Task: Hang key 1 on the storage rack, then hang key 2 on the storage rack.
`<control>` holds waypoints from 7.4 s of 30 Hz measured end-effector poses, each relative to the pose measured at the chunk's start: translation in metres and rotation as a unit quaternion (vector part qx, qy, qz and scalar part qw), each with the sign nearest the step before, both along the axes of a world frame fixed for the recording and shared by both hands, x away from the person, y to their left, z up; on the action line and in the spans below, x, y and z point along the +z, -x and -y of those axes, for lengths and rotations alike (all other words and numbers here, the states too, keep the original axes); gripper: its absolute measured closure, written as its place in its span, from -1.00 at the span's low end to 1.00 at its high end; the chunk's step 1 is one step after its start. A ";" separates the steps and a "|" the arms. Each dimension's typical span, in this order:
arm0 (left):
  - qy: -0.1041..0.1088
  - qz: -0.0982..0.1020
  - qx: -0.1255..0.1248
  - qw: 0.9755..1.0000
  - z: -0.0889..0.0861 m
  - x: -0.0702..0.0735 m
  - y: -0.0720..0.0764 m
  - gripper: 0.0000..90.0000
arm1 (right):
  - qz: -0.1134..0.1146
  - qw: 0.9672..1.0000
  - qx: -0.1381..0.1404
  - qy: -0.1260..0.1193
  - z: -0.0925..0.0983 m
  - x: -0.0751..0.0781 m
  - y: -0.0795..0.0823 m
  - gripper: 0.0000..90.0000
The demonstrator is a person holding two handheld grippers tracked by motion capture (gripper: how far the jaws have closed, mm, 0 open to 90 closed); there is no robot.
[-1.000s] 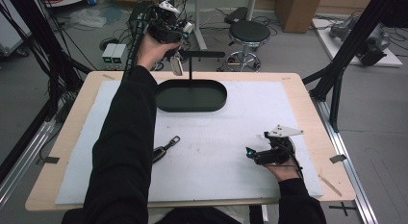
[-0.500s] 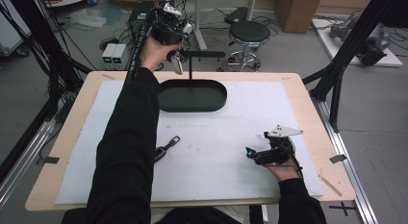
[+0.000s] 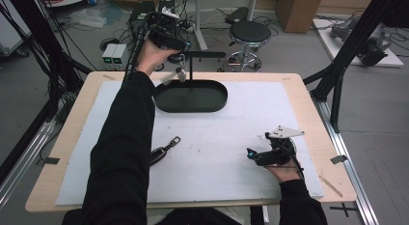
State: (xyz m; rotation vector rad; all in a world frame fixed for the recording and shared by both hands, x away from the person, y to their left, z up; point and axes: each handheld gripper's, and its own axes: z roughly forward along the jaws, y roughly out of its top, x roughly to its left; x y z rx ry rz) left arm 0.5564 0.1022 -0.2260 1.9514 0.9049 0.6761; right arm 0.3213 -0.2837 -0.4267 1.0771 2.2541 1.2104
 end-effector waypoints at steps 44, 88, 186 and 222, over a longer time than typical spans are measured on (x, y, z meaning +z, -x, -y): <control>-0.004 -0.074 -0.029 0.997 -0.061 -0.057 0.059 -0.96 | 0.003 1.000 0.003 0.005 -0.002 0.001 0.001 -0.98; -0.029 -0.147 -0.057 0.987 -0.074 -0.135 0.137 -0.96 | 0.004 1.000 0.003 0.008 -0.003 0.001 0.002 -0.98; -0.093 -0.255 -0.088 0.959 -0.032 -0.172 0.195 0.91 | 0.003 1.000 0.000 0.027 -0.003 -0.001 0.003 -0.98; -0.055 -0.153 -0.062 0.985 -0.045 -0.078 0.171 0.91 | 0.001 1.000 -0.001 0.028 -0.004 -0.001 0.003 -0.98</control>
